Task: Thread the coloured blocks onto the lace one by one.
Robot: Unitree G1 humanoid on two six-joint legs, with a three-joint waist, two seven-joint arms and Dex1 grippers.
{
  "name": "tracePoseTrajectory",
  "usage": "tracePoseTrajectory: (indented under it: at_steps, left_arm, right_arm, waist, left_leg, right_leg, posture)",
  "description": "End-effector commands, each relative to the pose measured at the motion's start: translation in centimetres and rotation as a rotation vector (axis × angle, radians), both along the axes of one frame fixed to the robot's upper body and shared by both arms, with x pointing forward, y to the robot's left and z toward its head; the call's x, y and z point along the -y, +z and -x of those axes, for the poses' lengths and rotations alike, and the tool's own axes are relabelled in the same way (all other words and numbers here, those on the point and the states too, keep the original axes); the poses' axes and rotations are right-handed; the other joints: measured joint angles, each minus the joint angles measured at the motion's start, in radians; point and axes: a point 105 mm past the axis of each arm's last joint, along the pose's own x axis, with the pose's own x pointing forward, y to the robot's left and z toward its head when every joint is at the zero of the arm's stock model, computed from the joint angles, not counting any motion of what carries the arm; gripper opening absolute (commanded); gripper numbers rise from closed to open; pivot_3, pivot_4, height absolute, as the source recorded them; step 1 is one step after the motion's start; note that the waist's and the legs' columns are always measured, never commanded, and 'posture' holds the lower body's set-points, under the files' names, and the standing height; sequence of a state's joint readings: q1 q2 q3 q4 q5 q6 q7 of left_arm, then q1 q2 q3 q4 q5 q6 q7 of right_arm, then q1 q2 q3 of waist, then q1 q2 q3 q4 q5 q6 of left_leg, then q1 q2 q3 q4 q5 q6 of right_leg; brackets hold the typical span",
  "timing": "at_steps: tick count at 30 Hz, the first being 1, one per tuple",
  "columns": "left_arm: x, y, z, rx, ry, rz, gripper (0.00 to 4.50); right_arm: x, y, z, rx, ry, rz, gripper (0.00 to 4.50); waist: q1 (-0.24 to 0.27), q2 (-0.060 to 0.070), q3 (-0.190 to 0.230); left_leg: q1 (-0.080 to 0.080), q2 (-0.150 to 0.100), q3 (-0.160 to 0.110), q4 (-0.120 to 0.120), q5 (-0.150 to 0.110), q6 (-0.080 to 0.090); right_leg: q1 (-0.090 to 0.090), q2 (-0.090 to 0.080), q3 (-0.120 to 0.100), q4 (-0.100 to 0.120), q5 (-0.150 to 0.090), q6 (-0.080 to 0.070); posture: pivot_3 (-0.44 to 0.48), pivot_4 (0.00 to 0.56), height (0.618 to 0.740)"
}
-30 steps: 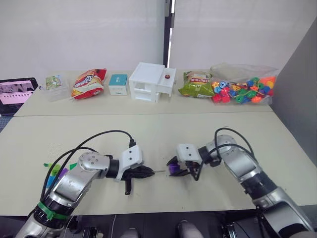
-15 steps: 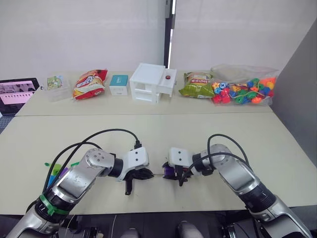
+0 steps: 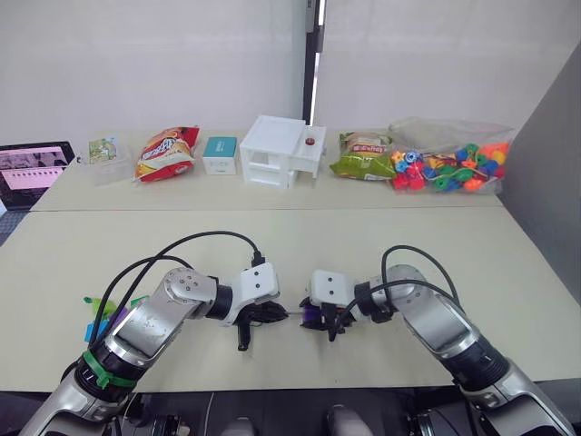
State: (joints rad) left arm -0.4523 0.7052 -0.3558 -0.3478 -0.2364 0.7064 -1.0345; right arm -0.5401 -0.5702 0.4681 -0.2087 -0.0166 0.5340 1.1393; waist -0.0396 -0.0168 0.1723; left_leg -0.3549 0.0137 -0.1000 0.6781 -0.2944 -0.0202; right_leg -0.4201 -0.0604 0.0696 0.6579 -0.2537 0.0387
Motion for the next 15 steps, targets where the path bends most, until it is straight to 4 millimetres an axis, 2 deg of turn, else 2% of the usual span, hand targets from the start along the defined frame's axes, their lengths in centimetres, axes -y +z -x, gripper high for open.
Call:
tracePoseTrajectory:
  at_steps: [1, 10, 15]
  left_arm:
    - [0.5, 1.0, -0.1, 0.036, -0.010, 0.019, 0.00]
    - [1.8, 0.4, 0.2, 0.019, -0.051, 0.048, 0.00]
    - [2.0, -1.3, -0.1, -0.004, -0.062, 0.058, 0.00]
  right_arm:
    - [0.3, -0.8, 0.5, -0.035, -0.001, 0.024, 1.38]
    - [0.1, -0.5, 0.7, -0.036, -0.006, 0.018, 1.38]
    - [0.1, -0.3, 0.8, -0.038, -0.012, 0.011, 1.38]
  waist:
    - [0.000, 0.000, 0.000]
    - [0.000, 0.000, 0.000]
    - [0.002, 0.000, 0.000]
  left_leg:
    - [0.000, 0.000, 0.000, 0.000, 0.000, 0.000]
    - [0.000, 0.000, 0.000, 0.000, 0.000, 0.000]
    - [0.000, 0.000, 0.000, 0.000, 0.000, 0.000]
  right_leg:
    - [0.000, 0.000, 0.000, 0.000, 0.000, 0.000]
    - [0.000, 0.000, 0.000, 0.000, 0.000, 0.000]
    - [0.000, 0.000, 0.000, 0.000, 0.000, 0.000]
  posture:
    - [0.000, 0.150, 0.740]
    - [0.000, 0.150, 0.740]
    - [0.000, 0.150, 0.740]
